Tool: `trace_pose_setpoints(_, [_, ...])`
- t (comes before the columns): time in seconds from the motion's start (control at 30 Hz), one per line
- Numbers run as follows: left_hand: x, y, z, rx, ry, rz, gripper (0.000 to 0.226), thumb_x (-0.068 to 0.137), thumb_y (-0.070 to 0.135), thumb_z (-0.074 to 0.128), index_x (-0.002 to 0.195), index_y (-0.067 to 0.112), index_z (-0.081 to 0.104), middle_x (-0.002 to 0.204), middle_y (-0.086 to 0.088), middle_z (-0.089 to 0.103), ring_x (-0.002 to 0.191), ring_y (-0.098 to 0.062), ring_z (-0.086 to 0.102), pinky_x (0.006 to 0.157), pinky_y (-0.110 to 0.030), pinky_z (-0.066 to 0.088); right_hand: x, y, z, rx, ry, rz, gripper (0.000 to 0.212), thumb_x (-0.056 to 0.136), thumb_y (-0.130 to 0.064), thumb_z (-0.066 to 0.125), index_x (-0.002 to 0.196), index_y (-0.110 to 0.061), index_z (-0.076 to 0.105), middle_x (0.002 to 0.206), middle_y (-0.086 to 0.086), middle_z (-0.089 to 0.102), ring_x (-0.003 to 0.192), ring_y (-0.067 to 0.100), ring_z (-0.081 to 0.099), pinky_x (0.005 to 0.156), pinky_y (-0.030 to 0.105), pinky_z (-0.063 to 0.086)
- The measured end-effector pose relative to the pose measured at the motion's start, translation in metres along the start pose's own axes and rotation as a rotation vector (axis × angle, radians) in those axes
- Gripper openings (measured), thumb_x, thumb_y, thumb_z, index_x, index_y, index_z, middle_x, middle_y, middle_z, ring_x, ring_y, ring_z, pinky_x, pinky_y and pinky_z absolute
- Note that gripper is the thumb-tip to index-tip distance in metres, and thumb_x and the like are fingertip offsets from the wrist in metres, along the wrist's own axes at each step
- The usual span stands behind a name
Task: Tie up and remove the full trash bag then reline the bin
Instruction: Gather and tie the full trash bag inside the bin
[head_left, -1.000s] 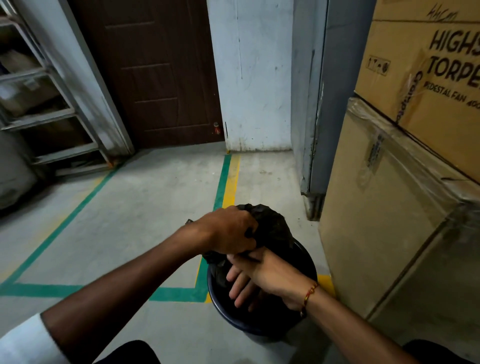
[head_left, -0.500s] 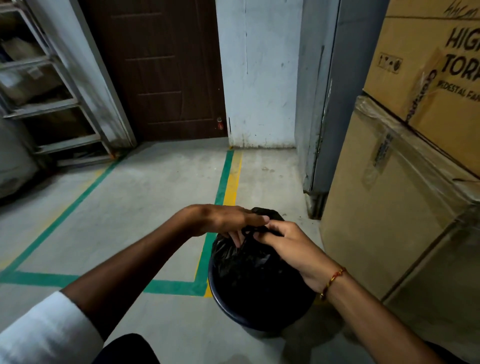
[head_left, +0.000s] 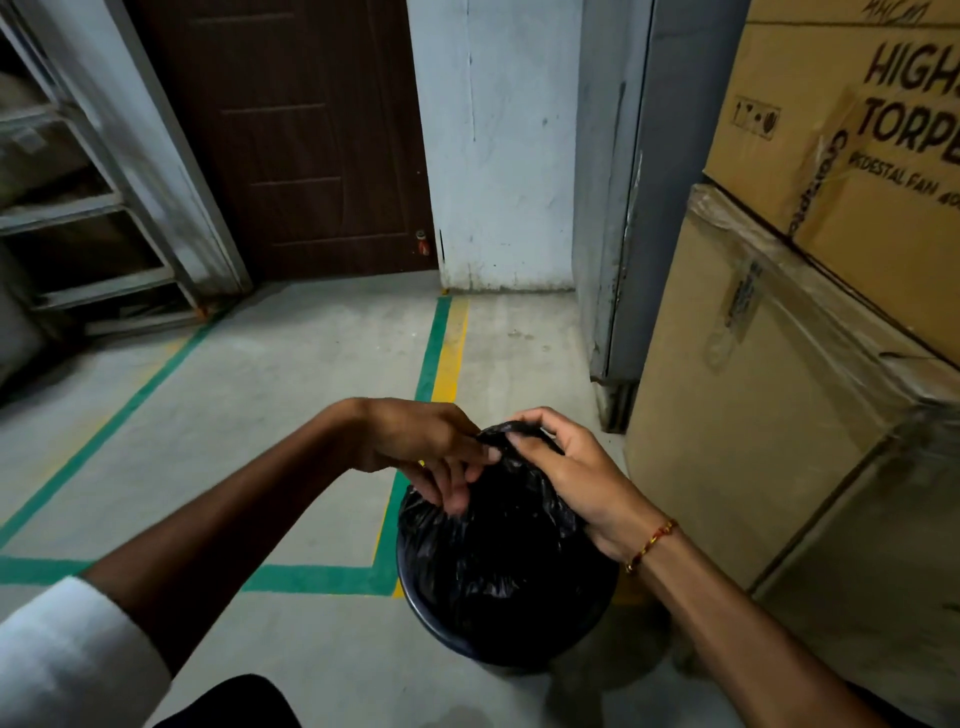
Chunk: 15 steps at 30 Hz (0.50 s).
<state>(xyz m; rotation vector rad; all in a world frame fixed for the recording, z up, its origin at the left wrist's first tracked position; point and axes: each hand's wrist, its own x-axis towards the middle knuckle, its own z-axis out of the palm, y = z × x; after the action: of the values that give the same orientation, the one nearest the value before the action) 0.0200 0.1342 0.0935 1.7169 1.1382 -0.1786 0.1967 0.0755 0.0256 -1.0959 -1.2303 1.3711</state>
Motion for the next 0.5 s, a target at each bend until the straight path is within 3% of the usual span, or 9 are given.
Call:
trace_pose_setpoints(0.07, [0.000, -0.003, 0.000, -0.143, 0.019, 0.029, 0.024, 0.084, 0.031, 0.059, 0.073, 0.012, 0.052, 0.065, -0.011, 0.067, 0.065, -0.022, 0.065, 0.068, -0.029, 0.053, -0.001, -0.002, -0.002, -0.164, -0.042, -0.084, 0.030, 0.083, -0.043, 0.070, 0.105, -0.024, 0.063, 0.096, -0.005, 0.071, 0.090, 0.008, 0.067, 0.078, 0.024, 0.054])
trace_pose_setpoints(0.17, [0.001, -0.006, 0.001, -0.322, 0.017, 0.012, 0.021, 0.074, 0.032, 0.058, 0.065, 0.015, 0.051, 0.061, -0.009, 0.060, 0.062, -0.022, 0.063, 0.065, -0.029, 0.051, -0.002, 0.000, -0.002, -0.769, -0.044, -0.220, 0.056, 0.072, -0.073, 0.062, 0.116, -0.039, 0.055, 0.099, -0.008, 0.072, 0.094, 0.011, 0.067, 0.080, 0.033, 0.054])
trace_pose_setpoints(0.23, [0.002, -0.009, -0.001, -0.383, -0.033, -0.001, 0.028, 0.076, 0.039, 0.055, 0.063, 0.016, 0.048, 0.061, -0.008, 0.057, 0.065, -0.023, 0.062, 0.067, -0.031, 0.050, 0.001, 0.004, -0.005, -1.031, 0.022, -0.323, 0.048, 0.080, -0.069, 0.054, 0.117, -0.038, 0.053, 0.094, -0.005, 0.072, 0.088, 0.018, 0.067, 0.073, 0.038, 0.054])
trace_pose_setpoints(0.33, [0.004, -0.015, -0.003, -0.417, -0.041, -0.002, 0.044, 0.091, 0.050, 0.047, 0.063, 0.017, 0.043, 0.060, -0.006, 0.053, 0.063, -0.023, 0.059, 0.070, -0.033, 0.048, 0.007, 0.005, -0.014, -0.891, -0.023, -0.335, 0.009, 0.090, -0.041, 0.059, 0.090, -0.032, 0.060, 0.082, -0.009, 0.063, 0.078, 0.013, 0.064, 0.067, 0.036, 0.050])
trace_pose_setpoints(0.4, [0.005, -0.020, -0.004, -0.400, 0.045, 0.010, 0.041, 0.096, 0.042, 0.051, 0.065, 0.016, 0.045, 0.061, -0.005, 0.048, 0.059, -0.020, 0.056, 0.071, -0.033, 0.047, 0.008, 0.003, -0.019, -0.594, -0.105, -0.159, 0.017, 0.093, -0.020, 0.060, 0.080, -0.030, 0.061, 0.080, -0.008, 0.059, 0.068, 0.004, 0.058, 0.060, 0.023, 0.045])
trace_pose_setpoints(0.5, [0.004, -0.025, -0.007, -0.399, 0.152, 0.011, 0.020, 0.094, 0.025, 0.060, 0.080, 0.011, 0.060, 0.063, -0.005, 0.048, 0.058, -0.017, 0.054, 0.069, -0.031, 0.050, 0.001, -0.002, -0.023, -0.211, -0.176, -0.002, 0.009, 0.092, -0.010, 0.061, 0.101, -0.012, 0.064, 0.083, 0.006, 0.068, 0.071, 0.012, 0.060, 0.057, 0.023, 0.047])
